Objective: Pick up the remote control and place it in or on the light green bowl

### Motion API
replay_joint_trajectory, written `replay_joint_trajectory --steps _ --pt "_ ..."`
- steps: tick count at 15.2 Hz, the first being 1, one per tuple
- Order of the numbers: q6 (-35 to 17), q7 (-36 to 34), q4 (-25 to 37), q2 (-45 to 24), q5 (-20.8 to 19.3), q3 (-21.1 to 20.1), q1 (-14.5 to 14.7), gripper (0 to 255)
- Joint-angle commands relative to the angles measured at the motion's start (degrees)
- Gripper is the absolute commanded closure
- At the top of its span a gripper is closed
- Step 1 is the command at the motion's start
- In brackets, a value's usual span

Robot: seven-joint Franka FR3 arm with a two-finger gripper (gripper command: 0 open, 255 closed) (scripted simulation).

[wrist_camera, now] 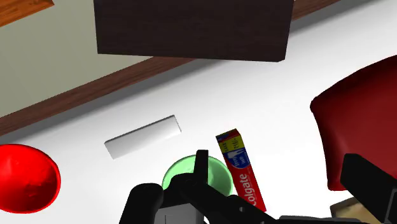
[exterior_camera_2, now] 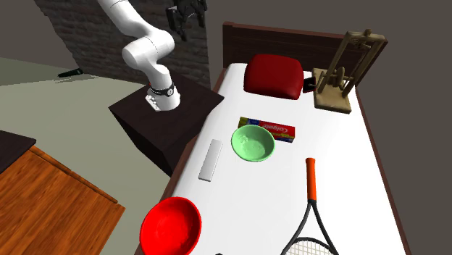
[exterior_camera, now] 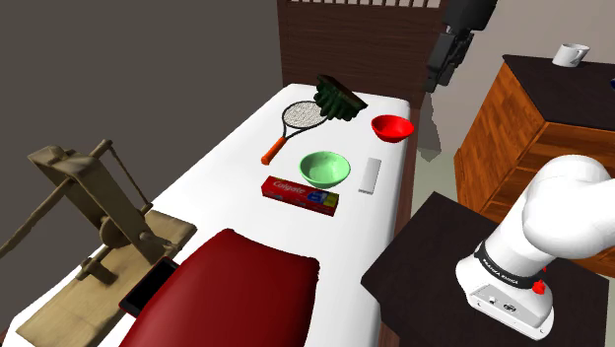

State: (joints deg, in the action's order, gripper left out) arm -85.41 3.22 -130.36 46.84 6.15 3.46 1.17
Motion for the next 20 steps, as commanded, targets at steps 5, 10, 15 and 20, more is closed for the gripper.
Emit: replay_joint_trajectory --steps 5,10,15,20 --pt "-7.9 -4.4 -5.1 -2.8 0.1 -1.5 -2.1 0" --pt "-18.0 -9.9 -10.0 -8.0 0.0 -3.0 -4.5 0" --pt "-28.0 -15.5 -13.3 -14.9 -0.3 -4.3 -7.0 0" --pt "-37.8 -21.4 -14.8 -23.4 -1.1 -5.2 -9.5 0"
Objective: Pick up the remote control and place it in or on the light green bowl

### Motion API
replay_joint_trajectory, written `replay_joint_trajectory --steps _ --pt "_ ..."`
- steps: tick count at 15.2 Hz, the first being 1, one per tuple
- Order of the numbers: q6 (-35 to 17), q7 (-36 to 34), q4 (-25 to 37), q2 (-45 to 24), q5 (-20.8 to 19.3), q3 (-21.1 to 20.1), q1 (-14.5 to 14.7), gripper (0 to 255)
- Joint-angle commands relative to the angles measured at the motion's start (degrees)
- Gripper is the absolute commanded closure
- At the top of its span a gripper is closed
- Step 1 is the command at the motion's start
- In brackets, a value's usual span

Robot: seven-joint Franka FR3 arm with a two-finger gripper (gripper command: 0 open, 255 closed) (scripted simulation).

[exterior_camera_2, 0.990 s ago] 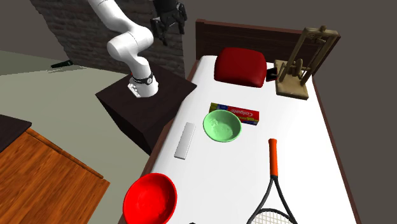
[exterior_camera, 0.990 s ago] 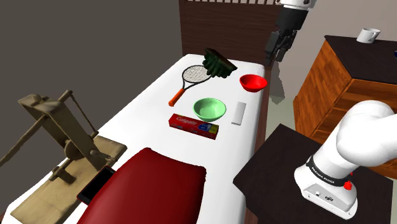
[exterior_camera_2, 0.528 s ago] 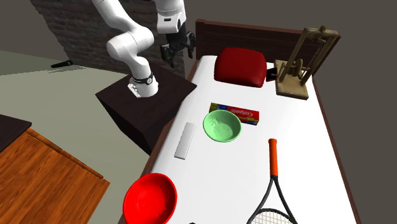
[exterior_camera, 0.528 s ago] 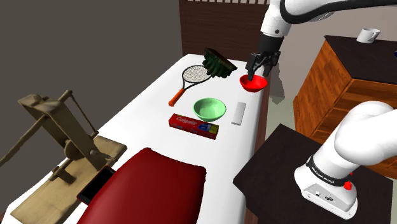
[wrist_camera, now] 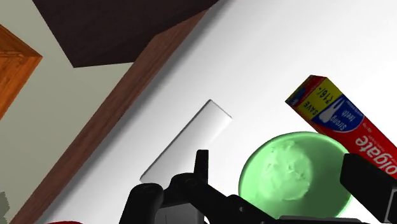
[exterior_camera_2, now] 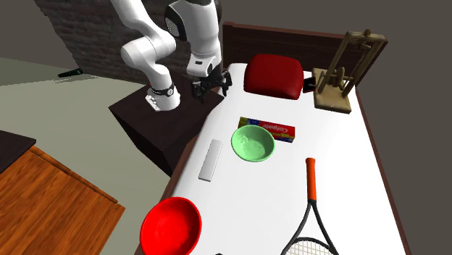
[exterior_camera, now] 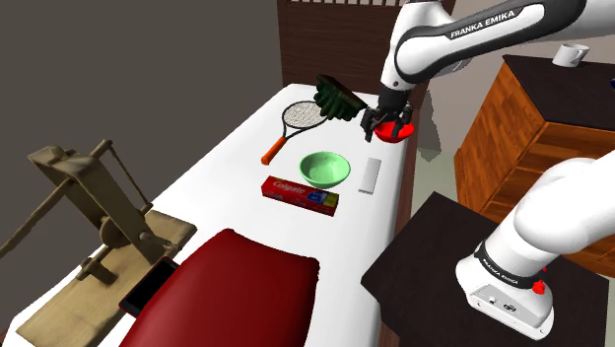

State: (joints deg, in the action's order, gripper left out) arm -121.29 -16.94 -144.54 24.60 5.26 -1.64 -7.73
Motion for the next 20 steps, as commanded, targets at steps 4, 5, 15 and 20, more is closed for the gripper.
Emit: replay_joint_trajectory --steps 4,5,15,20 --pt "-9.3 -6.1 -0.6 -8.8 -1.3 -0.5 -2.6 0" --pt "-11.0 -7.3 -0.5 -10.8 -1.6 -0.5 -3.1 0" --pt "-26.1 -20.5 4.0 -31.4 -6.0 1.5 -6.8 0" --pt "-31.0 -24.1 6.3 -39.0 -6.9 3.0 -7.2 0"
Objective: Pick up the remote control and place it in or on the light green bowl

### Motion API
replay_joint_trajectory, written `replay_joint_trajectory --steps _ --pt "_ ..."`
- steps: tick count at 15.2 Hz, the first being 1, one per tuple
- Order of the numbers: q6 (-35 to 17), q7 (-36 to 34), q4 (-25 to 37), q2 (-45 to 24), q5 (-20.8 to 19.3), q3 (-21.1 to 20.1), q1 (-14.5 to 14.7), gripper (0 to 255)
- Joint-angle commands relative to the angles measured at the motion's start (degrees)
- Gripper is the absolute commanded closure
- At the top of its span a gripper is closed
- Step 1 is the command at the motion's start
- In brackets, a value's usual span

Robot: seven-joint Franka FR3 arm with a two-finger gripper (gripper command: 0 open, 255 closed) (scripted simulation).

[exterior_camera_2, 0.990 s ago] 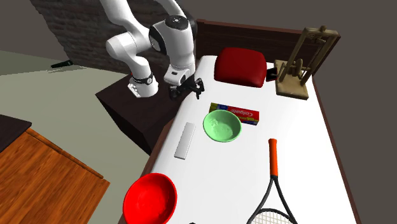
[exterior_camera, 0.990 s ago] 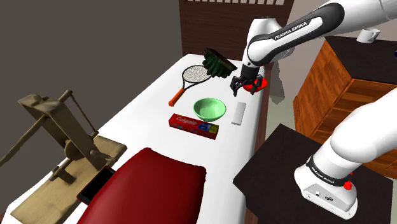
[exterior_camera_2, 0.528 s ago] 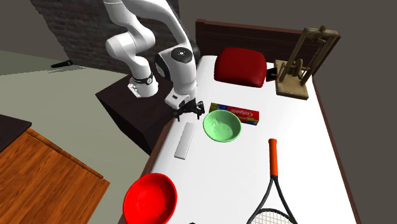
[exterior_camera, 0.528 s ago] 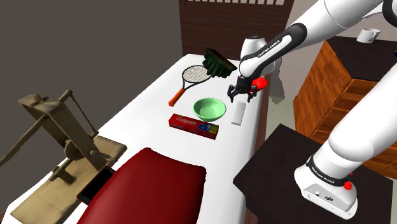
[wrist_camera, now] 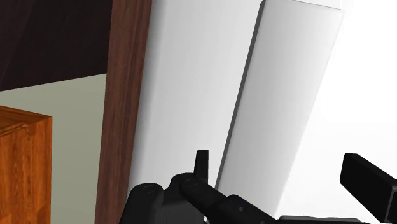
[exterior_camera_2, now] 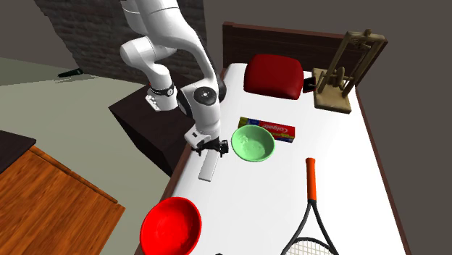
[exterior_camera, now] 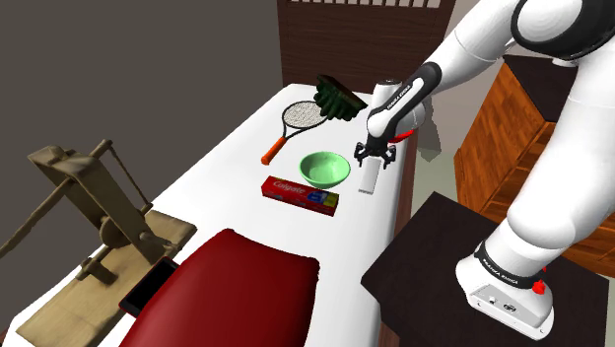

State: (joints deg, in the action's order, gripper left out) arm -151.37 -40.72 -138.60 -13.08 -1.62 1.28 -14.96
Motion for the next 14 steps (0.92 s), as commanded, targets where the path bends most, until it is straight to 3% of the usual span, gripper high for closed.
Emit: replay_joint_trajectory --steps 1,6,14 --pt "-1.7 -0.4 0.4 -2.1 -0.1 0.1 0.0 0" --pt "-4.9 -0.4 0.8 -5.7 -0.1 0.1 -0.1 0" --pt "-4.9 -0.4 0.8 -5.7 -0.1 0.1 -0.1 0"
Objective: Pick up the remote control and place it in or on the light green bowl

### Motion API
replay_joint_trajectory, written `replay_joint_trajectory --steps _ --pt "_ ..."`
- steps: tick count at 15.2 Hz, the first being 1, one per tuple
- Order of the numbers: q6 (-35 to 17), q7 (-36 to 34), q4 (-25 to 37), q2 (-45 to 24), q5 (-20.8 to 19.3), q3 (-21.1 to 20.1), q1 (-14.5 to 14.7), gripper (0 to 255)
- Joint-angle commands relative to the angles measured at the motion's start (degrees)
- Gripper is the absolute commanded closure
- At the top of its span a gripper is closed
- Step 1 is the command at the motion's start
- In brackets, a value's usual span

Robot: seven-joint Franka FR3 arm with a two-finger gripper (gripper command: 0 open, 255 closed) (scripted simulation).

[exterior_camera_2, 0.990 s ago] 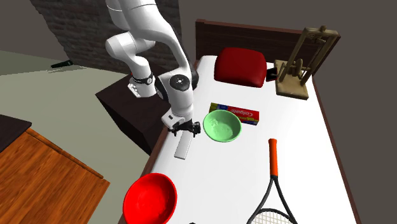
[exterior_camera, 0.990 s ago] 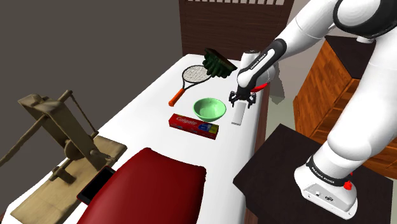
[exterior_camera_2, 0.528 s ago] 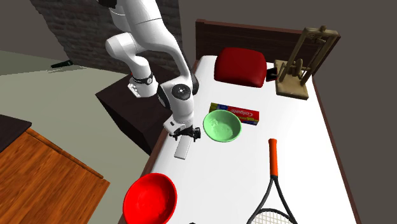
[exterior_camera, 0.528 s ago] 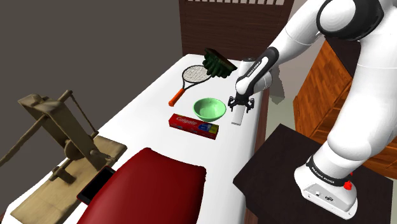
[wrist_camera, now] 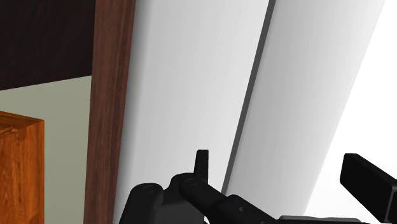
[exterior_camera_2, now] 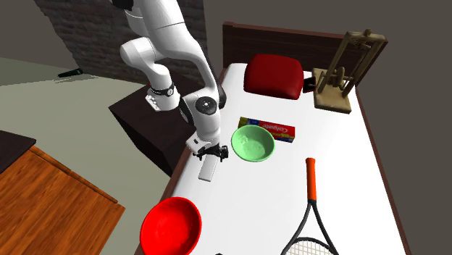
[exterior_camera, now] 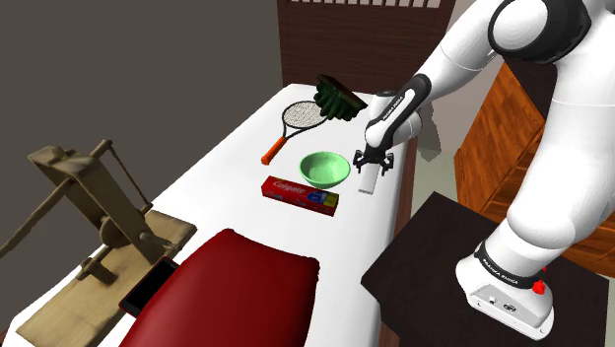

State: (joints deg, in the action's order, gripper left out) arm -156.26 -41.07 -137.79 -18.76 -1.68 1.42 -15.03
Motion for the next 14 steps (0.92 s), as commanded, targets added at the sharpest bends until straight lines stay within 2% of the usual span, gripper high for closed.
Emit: replay_joint_trajectory --steps 1,10,14 --pt "0.0 0.0 0.0 0.0 0.0 0.0 0.0 255" --pt "0.0 0.0 0.0 0.0 0.0 0.0 0.0 255" --pt "2.8 0.1 -0.4 3.2 0.0 0.0 0.0 255"
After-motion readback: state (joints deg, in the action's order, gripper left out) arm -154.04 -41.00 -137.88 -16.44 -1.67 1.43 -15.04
